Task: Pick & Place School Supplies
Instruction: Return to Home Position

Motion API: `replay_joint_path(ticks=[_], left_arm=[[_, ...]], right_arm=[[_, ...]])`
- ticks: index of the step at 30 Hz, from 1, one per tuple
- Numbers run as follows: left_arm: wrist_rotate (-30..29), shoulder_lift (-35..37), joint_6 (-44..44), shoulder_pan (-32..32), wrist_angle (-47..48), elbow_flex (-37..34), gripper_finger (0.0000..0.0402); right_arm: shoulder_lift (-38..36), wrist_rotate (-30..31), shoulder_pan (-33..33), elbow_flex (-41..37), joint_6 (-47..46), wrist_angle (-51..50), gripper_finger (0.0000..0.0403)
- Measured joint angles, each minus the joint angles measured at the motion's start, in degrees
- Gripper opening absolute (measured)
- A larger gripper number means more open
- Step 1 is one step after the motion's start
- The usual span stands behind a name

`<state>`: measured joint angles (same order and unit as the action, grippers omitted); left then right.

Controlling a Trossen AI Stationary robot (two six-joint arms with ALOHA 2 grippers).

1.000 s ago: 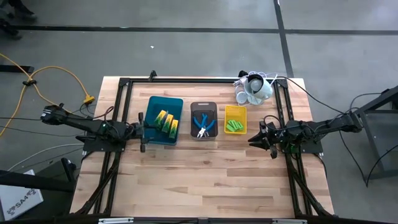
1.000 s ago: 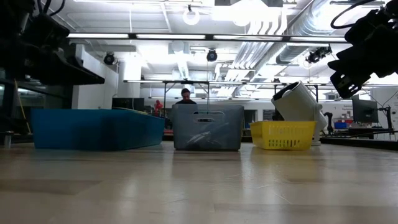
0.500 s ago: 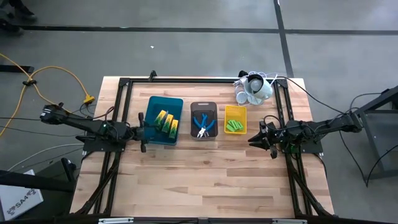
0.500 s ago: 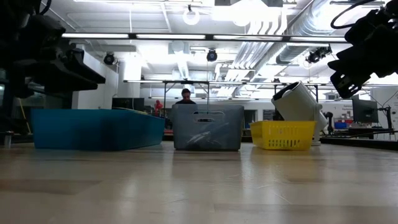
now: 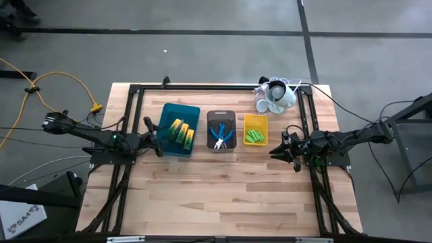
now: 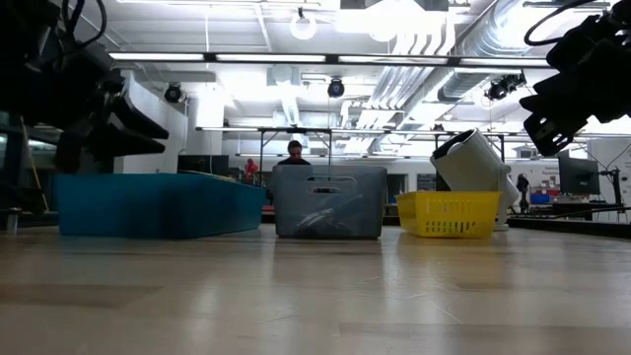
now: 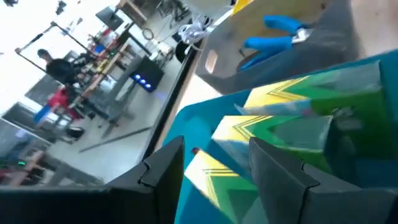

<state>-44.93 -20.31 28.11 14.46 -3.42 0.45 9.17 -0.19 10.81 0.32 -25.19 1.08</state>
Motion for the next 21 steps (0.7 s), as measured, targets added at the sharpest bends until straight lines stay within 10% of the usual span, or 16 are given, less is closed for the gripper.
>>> replay_joint_path(ticks=[12,21], left_arm=[[33.8,2.9,0.8,4.1,0.9,0.0,0.0173],[36.4,2.6,3.4,5.7,1.9,0.0,0.0173]], right_arm=[[0.0,0.0,0.0,0.0,0.0,0.0,0.0083],[0.0,0.0,0.0,0.0,0.0,0.0,0.0083]])
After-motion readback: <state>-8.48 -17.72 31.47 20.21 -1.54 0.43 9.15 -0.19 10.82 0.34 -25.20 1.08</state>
